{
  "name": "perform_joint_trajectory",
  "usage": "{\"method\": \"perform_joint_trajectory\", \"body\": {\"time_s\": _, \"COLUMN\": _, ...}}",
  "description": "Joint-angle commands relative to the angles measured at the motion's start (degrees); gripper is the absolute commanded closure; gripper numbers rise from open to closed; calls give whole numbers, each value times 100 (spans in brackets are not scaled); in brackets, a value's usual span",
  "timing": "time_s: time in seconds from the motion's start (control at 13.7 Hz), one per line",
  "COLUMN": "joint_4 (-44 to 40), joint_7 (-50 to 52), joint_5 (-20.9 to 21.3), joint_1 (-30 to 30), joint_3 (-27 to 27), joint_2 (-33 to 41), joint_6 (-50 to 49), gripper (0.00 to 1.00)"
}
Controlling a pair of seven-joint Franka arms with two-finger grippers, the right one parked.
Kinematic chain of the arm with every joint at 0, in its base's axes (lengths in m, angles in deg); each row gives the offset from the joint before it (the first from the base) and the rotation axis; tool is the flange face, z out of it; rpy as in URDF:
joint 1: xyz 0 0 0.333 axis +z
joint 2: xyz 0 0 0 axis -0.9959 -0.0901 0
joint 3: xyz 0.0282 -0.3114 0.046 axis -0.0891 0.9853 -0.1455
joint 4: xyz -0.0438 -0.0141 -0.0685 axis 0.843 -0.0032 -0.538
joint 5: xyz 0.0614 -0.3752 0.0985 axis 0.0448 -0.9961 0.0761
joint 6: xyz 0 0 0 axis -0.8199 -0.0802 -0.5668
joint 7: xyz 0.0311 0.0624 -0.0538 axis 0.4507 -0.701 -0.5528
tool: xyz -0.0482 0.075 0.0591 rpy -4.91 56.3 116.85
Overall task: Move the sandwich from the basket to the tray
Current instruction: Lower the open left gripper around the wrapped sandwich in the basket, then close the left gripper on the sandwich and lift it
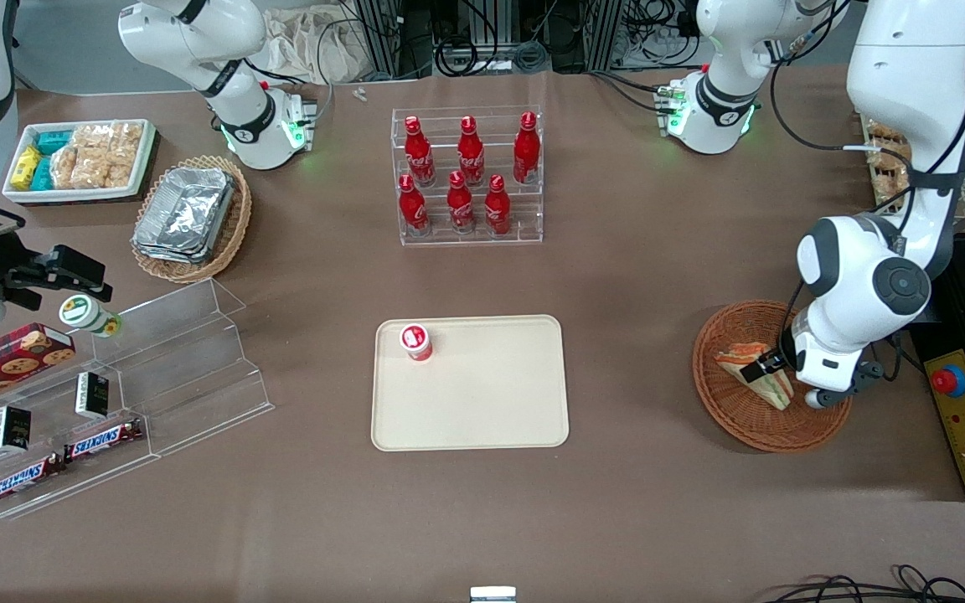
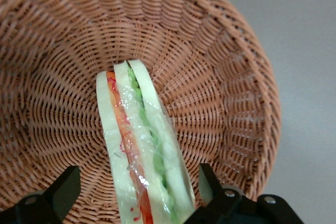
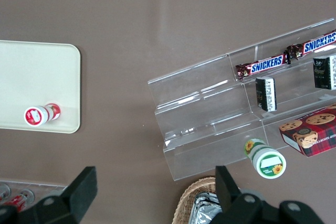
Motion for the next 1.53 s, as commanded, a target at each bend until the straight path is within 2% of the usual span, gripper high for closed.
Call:
{"method": "perform_joint_trajectory", "body": {"time_s": 0.0, "joint_4": 51, "joint_7": 126, "joint_5": -39, "joint_1": -35, "joint_3": -37, "joint_2": -78, "joint_6": 164, "gripper": 3}}
{"method": "perform_joint_trajectory", "body": {"time_s": 0.36, "joint_4": -37, "joint_7": 126, "joint_5": -3, "joint_1": -9, "joint_3": -64, "joint_2": -166, "joint_6": 164, "gripper": 20}}
{"method": "perform_joint_trajectory", "body": {"time_s": 0.73, "joint_4": -64, "joint_7": 468, "joint_5": 49, "joint_1": 53, "joint_3": -46, "joint_2": -79, "joint_6": 120, "gripper": 65}}
{"method": "perform_joint_trajectory", "body": {"time_s": 0.8, "joint_4": -64, "joint_7": 504, "joint_5": 49, "joint_1": 53, "joint_3": -46, "joint_2": 35, "joint_6": 33, "gripper": 71}}
{"method": "perform_joint_trajectory", "body": {"time_s": 1.09, "joint_4": -361, "joint_7": 802, "joint_5": 49, "joint_1": 1, "joint_3": -11, "joint_2": 685, "joint_6": -1239, "gripper": 90}}
{"method": "perform_joint_trajectory", "body": {"time_s": 1.24, "joint_4": -974, "joint_7": 1100, "joint_5": 58, "joint_1": -175, "joint_3": -2, "joint_2": 826, "joint_6": -2274, "gripper": 92}}
{"method": "perform_joint_trajectory", "body": {"time_s": 1.46, "joint_4": -2319, "joint_7": 1225, "joint_5": 49, "joint_1": -429, "joint_3": 15, "joint_2": 801, "joint_6": -4111, "gripper": 95}}
